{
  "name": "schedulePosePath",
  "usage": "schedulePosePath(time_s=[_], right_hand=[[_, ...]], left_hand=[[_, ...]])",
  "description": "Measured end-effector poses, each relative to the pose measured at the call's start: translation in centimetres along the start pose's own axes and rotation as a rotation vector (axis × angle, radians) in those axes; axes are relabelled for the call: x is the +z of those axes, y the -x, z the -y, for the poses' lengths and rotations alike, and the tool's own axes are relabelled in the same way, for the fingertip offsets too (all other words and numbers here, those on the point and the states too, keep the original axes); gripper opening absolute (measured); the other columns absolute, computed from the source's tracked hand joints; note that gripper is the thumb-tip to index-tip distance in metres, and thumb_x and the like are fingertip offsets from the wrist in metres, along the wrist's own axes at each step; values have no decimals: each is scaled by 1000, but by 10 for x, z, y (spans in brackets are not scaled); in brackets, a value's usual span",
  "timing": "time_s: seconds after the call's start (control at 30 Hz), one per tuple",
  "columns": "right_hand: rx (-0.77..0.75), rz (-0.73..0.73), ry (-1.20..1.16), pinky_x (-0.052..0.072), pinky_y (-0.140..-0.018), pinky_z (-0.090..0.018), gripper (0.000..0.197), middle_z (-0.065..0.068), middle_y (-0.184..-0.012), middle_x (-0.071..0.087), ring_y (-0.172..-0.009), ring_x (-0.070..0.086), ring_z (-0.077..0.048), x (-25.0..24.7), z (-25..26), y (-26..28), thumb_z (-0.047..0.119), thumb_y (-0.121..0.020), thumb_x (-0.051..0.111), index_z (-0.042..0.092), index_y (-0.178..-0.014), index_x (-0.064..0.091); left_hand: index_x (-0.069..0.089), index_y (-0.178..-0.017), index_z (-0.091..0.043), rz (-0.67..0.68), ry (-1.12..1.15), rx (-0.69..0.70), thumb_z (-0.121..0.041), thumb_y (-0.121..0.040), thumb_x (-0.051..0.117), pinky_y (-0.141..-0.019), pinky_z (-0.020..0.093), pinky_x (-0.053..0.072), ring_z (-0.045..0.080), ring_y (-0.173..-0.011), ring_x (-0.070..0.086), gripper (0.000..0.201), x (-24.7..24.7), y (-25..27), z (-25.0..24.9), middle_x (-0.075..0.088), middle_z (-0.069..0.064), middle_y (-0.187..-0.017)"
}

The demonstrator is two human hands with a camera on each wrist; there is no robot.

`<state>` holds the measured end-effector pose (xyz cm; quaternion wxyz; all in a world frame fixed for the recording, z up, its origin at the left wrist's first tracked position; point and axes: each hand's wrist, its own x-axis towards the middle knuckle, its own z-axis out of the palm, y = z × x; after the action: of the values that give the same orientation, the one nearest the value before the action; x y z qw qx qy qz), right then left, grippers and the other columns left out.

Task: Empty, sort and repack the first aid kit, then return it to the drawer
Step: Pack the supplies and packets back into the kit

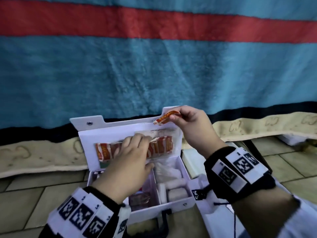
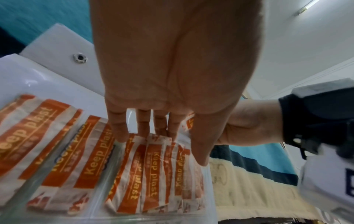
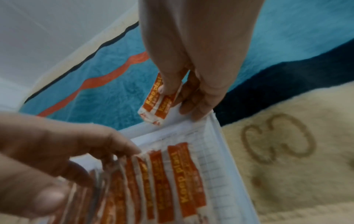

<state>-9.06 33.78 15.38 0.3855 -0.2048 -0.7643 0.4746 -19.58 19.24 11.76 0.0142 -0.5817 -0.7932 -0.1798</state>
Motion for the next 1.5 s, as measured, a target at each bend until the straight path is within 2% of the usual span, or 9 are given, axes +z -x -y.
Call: schedulePosePath(time_s=[0.27,0.53,0.67,0.87,1.0,1.2,1.37,1.43,1.5], right_hand=[[3,16,196,39,-63,0,16,18,-69,64,-60,56,15,-4,-12,-7,0,-80,68,14,-84,74],[-356,121,668,41,-74,-14,17,-7,-76,67,-73,65,-21,-2,-25,-5,-4,-63,72,8,-73,76],[-419,155,742,32,-78,2,12,9,-73,55,-78,56,-10,-2,-22,-3,5,-61,70,13,-68,76],[-370,373,1098,53,-72,-29,13,-1,-72,63,-82,63,-24,2,-6,5,11,-69,61,14,-72,73],[-373,417,1290,38,-88,-33,51,0,-94,65,-103,52,-25,3,-2,11,7,-75,28,19,-101,70],[-255,350,1325,23,-89,-38,27,-4,-101,61,-111,40,-23,14,-5,10,17,-87,48,18,-113,51],[-262,299,1337,20,-66,-35,28,6,-54,52,-78,57,-21,18,-13,6,20,-51,86,23,-56,58],[-293,275,1325,20,-68,-34,21,8,-70,58,-85,52,-18,15,-13,9,28,-57,84,25,-61,64],[-275,244,1226,20,-78,-34,20,9,-99,60,-103,48,-18,1,-6,10,40,-75,71,30,-93,70]], left_hand=[[24,-142,-33,-12,-24,14,-36,-88,56,-102,33,31,14,-127,25,63,5,4,0,28,-12,-133],[24,-143,-33,-4,-27,4,-35,-88,56,-104,33,29,13,-128,24,64,4,8,-3,28,-11,-135],[19,-144,-36,-2,-28,-3,-37,-91,52,-105,30,27,11,-128,22,63,2,9,-3,25,-14,-134],[15,-147,-34,6,-18,-9,-38,-92,49,-108,27,24,8,-129,19,65,0,9,-2,22,-15,-135],[11,-148,-33,4,-10,-10,-39,-92,50,-109,27,23,8,-130,19,68,-1,8,-2,22,-15,-137],[3,-149,-30,-15,69,-27,-34,-91,54,-114,26,17,8,-137,14,77,-4,9,-3,19,-13,-148],[13,-149,-26,-47,66,-16,-34,-92,53,-114,21,11,6,-139,11,71,-6,10,-2,17,-13,-150],[15,-149,-25,-52,61,-10,-34,-92,54,-114,21,12,7,-139,13,70,-7,9,-3,18,-12,-150],[15,-149,-25,-53,48,-1,-34,-92,54,-114,20,12,7,-138,13,70,-8,9,-5,18,-12,-150]])
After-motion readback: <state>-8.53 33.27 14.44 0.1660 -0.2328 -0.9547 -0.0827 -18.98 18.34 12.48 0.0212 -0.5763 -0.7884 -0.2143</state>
